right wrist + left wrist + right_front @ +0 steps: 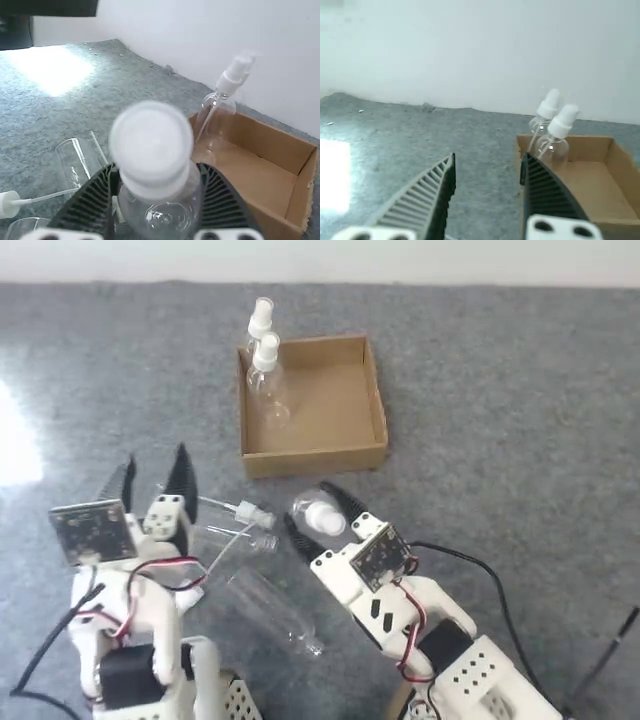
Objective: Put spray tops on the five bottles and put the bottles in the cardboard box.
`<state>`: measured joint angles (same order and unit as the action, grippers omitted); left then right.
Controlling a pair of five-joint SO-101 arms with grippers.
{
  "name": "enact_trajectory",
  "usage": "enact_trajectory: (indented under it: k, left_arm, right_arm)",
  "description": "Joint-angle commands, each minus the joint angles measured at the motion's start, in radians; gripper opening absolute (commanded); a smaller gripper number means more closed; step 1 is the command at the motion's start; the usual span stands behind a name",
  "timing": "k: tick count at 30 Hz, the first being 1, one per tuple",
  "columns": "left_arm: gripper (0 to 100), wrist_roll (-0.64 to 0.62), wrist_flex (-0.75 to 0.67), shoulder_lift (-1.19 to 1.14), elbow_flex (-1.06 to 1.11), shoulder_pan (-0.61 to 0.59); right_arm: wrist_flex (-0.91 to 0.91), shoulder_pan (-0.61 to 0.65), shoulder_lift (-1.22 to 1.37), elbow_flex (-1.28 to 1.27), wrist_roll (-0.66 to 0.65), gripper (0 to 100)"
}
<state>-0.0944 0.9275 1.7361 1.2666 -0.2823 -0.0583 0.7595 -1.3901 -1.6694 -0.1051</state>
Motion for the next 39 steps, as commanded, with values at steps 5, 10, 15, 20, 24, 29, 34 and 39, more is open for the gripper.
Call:
enact_trajectory:
  k: [5,10,15,20,24,29,34,39]
  left_arm:
    - [20,-0.005,0.006,0.008,0.119,-0.155]
    - [20,-0.061,-0.052,0.008,0.223,-0.224]
    - [20,-0.063,-0.078,0.008,0.255,-0.229]
    - [20,-0.063,-0.072,0.008,0.257,-0.230]
    - [20,-0.061,-0.077,0.008,0.265,-0.232]
    - [20,-0.061,-0.077,0.008,0.266,-0.229]
    - [20,-0.061,-0.095,0.008,0.268,-0.227]
    - [20,-0.061,-0.095,0.008,0.268,-0.227]
  right_arm:
    - [-0.005,-0.022,-0.021,-0.020,-0.014,1.3]
    - [-0.186,-0.022,-0.021,0.072,-0.011,1.3]
    - [-0.321,-0.022,-0.021,0.161,-0.009,1.3]
    - [-0.398,-0.022,-0.021,0.235,-0.009,1.3]
    - [-0.504,-0.022,-0.019,0.333,-0.009,1.3]
    - [-0.573,-0.021,-0.010,0.436,-0.009,1.3]
    - [-0.622,-0.019,-0.010,0.511,-0.009,1.3]
    - [-0.656,-0.019,-0.008,0.588,-0.014,1.3]
